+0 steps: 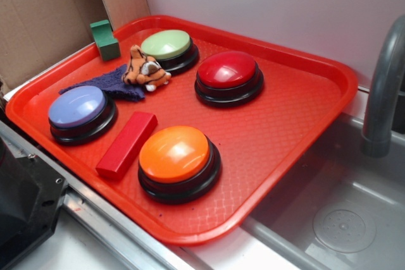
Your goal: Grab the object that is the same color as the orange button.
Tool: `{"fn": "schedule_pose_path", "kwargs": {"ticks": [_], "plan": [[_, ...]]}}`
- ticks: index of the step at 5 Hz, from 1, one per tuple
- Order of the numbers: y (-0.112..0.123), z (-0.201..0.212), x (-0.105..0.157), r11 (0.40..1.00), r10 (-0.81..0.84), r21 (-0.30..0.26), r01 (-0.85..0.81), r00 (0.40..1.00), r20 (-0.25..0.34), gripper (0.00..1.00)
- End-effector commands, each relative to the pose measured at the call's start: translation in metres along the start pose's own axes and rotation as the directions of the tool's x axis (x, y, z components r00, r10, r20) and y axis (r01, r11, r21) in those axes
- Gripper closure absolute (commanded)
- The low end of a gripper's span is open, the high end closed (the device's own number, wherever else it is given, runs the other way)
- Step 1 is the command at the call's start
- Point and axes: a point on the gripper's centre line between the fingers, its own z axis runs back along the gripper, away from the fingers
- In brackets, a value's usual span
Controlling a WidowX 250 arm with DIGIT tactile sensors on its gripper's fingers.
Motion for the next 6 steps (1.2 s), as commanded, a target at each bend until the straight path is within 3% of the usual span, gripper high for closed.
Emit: {"fn": "schedule_pose_path", "kwargs": {"ticks": [1, 2, 3, 4, 5, 6], "plan": [[0.0, 0.0, 0.0, 1.0, 0.0, 0.0, 0.0, 1.0, 0.0, 0.0], [0.013, -0.02, 0.021, 0.997, 0.076, 0.004, -0.077, 0.996, 0.04, 0.0], [0.028, -0.034, 0.035, 0.996, 0.087, -0.013, -0.086, 0.989, 0.121, 0.0], [0.049, -0.058, 0.054, 0.979, 0.202, -0.023, -0.201, 0.963, 0.18, 0.0], [0.072, -0.087, 0.074, 0.966, 0.257, -0.056, -0.252, 0.919, 0.298, 0.0], [0.084, -0.11, 0.09, 0.95, 0.309, -0.066, -0.305, 0.889, 0.339, 0.0]]}}
